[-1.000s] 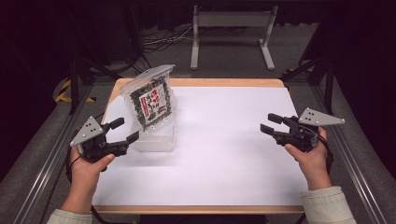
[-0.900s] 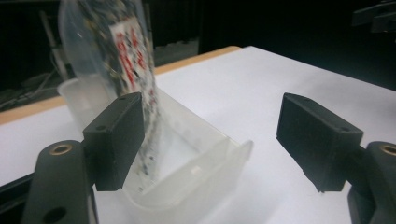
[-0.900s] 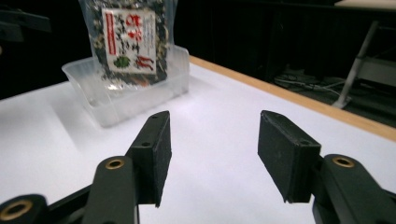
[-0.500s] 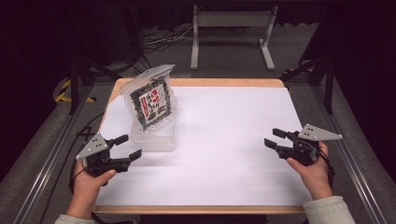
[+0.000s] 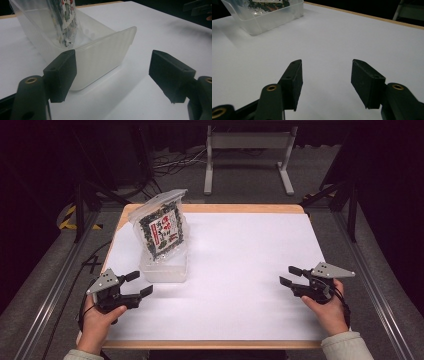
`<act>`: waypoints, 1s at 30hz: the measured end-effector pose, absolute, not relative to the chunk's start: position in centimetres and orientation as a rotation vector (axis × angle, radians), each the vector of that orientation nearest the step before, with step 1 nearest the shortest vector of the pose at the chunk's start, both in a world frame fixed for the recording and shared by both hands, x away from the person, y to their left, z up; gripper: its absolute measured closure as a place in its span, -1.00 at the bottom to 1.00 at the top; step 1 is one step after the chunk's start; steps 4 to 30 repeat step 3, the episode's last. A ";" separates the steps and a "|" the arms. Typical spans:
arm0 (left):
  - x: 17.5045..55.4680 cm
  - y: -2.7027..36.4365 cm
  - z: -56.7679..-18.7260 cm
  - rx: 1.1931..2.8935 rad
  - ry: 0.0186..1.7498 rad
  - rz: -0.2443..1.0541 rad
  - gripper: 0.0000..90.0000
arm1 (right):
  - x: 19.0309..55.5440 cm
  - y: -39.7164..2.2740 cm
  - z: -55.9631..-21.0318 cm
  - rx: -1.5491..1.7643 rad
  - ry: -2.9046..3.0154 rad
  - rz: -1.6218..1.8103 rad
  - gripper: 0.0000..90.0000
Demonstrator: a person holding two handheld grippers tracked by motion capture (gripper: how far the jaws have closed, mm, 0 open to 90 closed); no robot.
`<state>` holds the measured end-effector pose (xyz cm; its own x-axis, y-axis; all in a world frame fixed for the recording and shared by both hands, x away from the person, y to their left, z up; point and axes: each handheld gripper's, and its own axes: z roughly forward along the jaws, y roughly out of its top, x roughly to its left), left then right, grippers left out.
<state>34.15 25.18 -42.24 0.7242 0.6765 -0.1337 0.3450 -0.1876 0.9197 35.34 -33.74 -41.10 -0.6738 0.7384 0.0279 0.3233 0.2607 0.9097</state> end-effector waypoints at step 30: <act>34.2 25.4 -42.2 1.770 0.821 0.351 -0.43 | 35.3 -33.8 -41.1 0.970 2.131 1.397 -0.03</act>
